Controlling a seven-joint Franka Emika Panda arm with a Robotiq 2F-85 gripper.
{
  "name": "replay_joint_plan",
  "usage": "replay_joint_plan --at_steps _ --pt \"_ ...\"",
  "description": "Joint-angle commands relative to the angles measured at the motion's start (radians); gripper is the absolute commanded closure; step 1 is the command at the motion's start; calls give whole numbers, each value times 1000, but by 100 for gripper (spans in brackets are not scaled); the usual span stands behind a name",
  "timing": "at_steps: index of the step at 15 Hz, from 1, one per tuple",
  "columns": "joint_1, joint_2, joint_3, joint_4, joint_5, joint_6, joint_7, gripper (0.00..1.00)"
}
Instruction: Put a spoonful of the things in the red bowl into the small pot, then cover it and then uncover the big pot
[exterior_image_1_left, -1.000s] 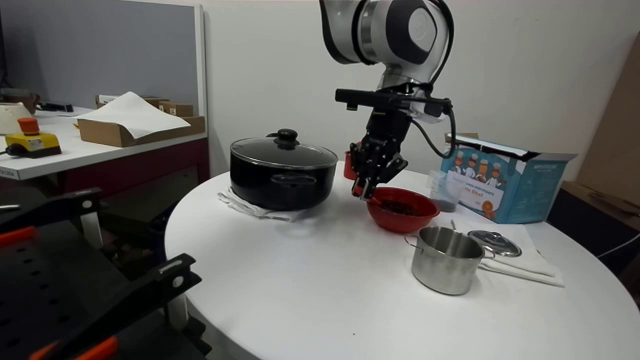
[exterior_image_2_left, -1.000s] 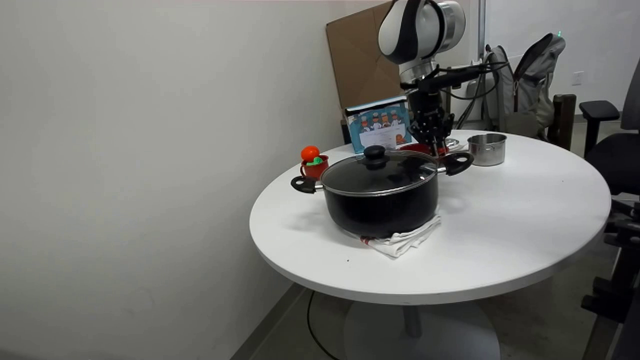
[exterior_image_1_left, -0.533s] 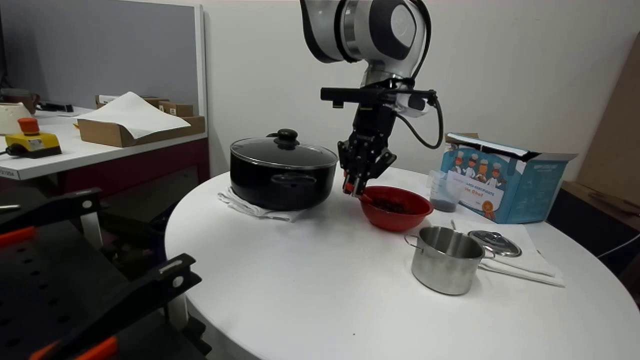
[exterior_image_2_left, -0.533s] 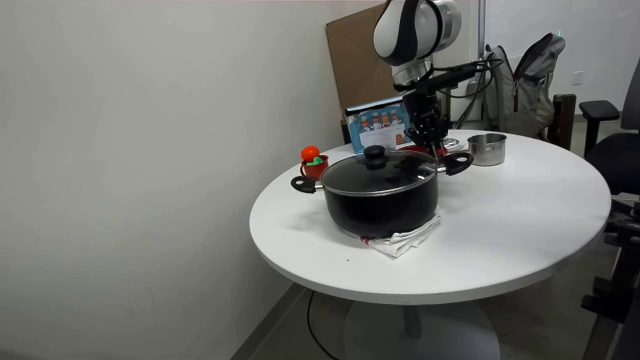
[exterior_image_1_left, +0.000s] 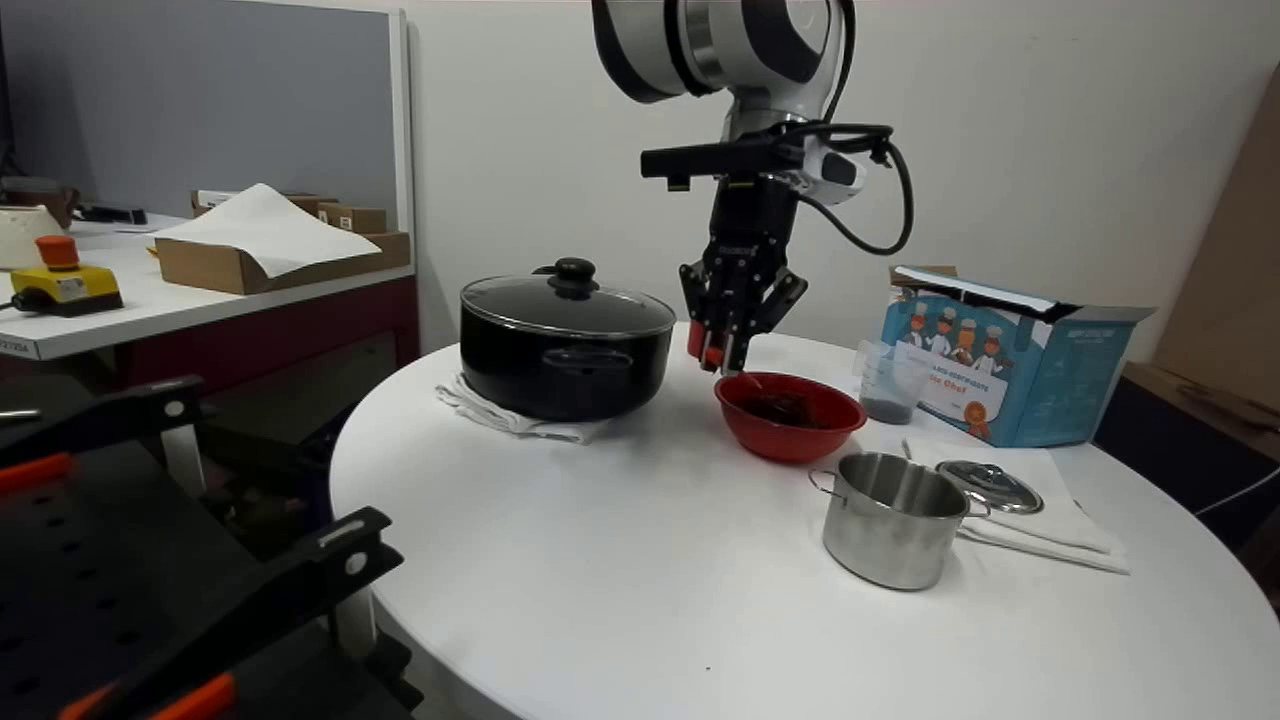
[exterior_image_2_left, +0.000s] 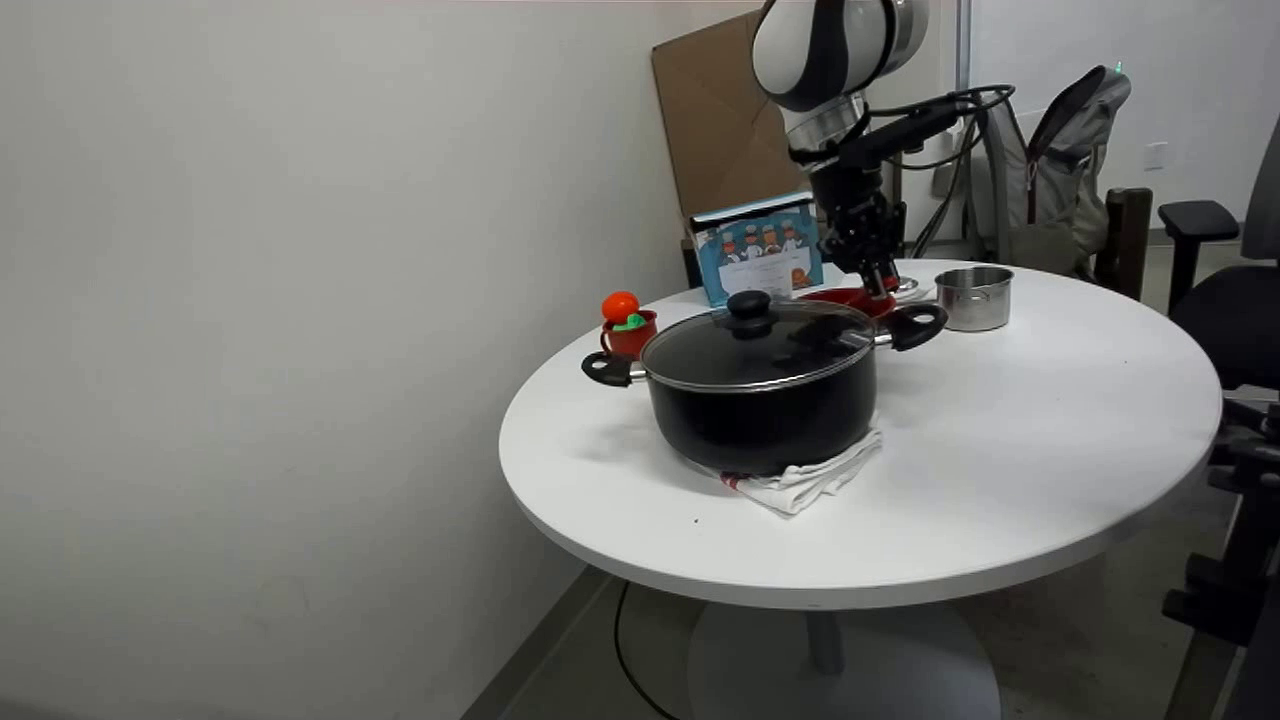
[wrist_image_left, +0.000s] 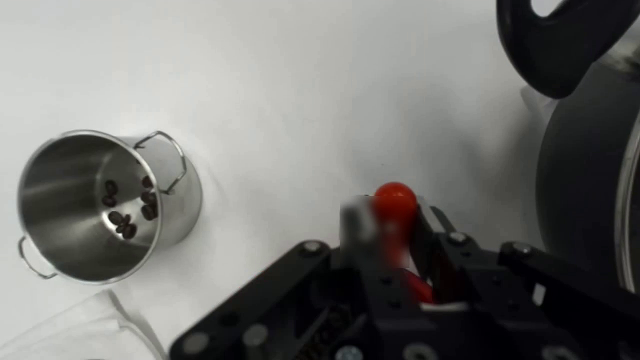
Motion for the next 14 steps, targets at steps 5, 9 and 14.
replay_joint_plan --at_steps 5,9,14 --pt "47 -88 -49 -112 -149 30 77 89" --pt "47 -149 -48 -177 -189 53 90 89" --pt "27 -255 -51 -266 -185 76 80 89"
